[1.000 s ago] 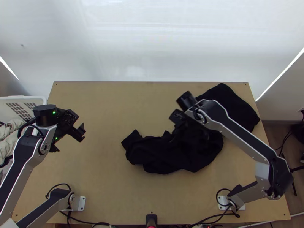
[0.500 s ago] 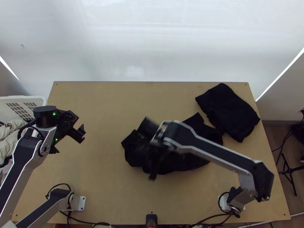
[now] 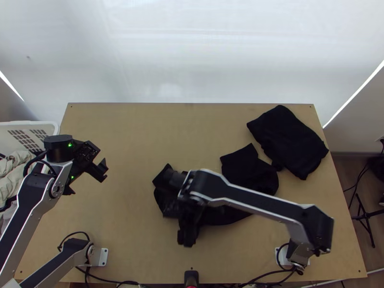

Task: Fold the t-shirt

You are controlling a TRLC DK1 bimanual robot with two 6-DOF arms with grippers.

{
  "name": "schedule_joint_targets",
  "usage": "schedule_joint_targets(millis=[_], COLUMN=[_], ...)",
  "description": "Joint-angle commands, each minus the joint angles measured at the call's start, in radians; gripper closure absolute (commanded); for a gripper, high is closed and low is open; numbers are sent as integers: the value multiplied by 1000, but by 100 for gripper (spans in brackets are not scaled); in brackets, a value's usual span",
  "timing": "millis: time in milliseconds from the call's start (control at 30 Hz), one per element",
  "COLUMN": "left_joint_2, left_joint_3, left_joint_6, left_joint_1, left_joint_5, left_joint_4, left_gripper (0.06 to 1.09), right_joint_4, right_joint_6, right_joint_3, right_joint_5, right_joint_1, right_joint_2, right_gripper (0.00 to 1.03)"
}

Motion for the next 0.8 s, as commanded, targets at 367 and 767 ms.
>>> schedule_joint_targets(millis=[367, 767], left_joint_2=[41, 62], left_joint_3=[5, 15], left_joint_6=[16, 10], left_joint_1=[-25, -36], left_joint_5=[-24, -43], left_joint_4=[7, 20], left_gripper=[10, 10], right_joint_4=[171, 306], right_joint_6=[-370, -438], right_joint_3=[-580, -652], right_joint_5=[266, 322], right_joint_1=[-359, -445], right_joint_2=[-389, -430], right_gripper=[17, 49])
